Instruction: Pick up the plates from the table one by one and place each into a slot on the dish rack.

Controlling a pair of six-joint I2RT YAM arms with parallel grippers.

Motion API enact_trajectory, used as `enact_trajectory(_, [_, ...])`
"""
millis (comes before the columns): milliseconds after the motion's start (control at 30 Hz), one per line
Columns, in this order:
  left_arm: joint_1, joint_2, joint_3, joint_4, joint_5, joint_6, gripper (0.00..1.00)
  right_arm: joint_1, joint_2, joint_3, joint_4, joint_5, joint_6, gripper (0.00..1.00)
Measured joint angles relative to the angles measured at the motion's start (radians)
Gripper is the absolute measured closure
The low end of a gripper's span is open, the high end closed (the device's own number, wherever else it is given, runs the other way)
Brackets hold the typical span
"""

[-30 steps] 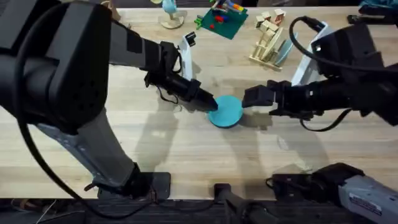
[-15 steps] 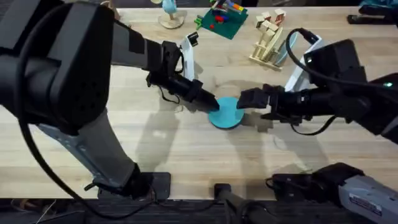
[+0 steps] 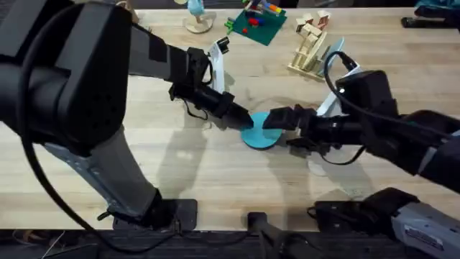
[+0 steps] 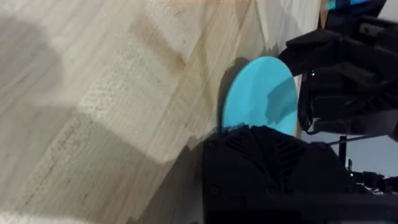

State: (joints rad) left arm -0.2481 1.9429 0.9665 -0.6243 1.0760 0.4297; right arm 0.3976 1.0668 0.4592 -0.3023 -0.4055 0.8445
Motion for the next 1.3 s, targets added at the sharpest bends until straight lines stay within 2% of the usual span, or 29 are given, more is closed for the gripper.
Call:
enact_trajectory(367, [0.0, 0.0, 0.0, 0.0, 0.0, 0.0, 0.96, 0.181, -0.017, -0.031, 0.12, 0.225, 0.31, 0.007])
enact_trajectory(533, [0.0, 0.0, 0.0, 0.0, 0.0, 0.0, 0.96, 0.256, -0.016, -0.035, 0.139, 0.28, 0.4, 0.037])
enact_trajectory(600, [0.0, 0.0, 0.0, 0.0, 0.0, 0.0, 0.96, 0.281, -0.016, -0.038, 0.138, 0.287, 0.429, 0.087])
enact_trajectory(667, [0.0, 0.0, 0.0, 0.0, -0.001, 0.0, 0.96, 0.297, -0.014, -0.042, 0.137, 0.287, 0.452, 0.191])
enact_trajectory(700, [0.0, 0.0, 0.0, 0.0, -0.001, 0.0, 0.96, 0.303, -0.014, -0.044, 0.135, 0.287, 0.464, 0.263])
enact_trajectory(800, [0.0, 0.0, 0.0, 0.0, -0.001, 0.0, 0.961, 0.309, -0.011, -0.049, 0.134, 0.287, 0.482, 0.571])
enact_trajectory(900, [0.0, 0.0, 0.0, 0.0, -0.001, 0.0, 0.961, 0.309, -0.011, -0.05, 0.133, 0.29, 0.488, 0.718])
enact_trajectory(1000, [0.0, 0.0, 0.0, 0.0, -0.001, 0.0, 0.961, 0.309, -0.011, -0.05, 0.134, 0.293, 0.493, 0.923])
enact_trajectory(1067, [0.0, 0.0, 0.001, 0.001, -0.001, -0.003, 0.961, 0.309, -0.016, -0.05, 0.144, 0.29, 0.495, 0.961])
enact_trajectory(1300, [0.0, 0.0, 0.002, 0.001, -0.002, -0.008, 0.961, 0.31, -0.017, -0.05, 0.144, 0.296, 0.494, 0.967])
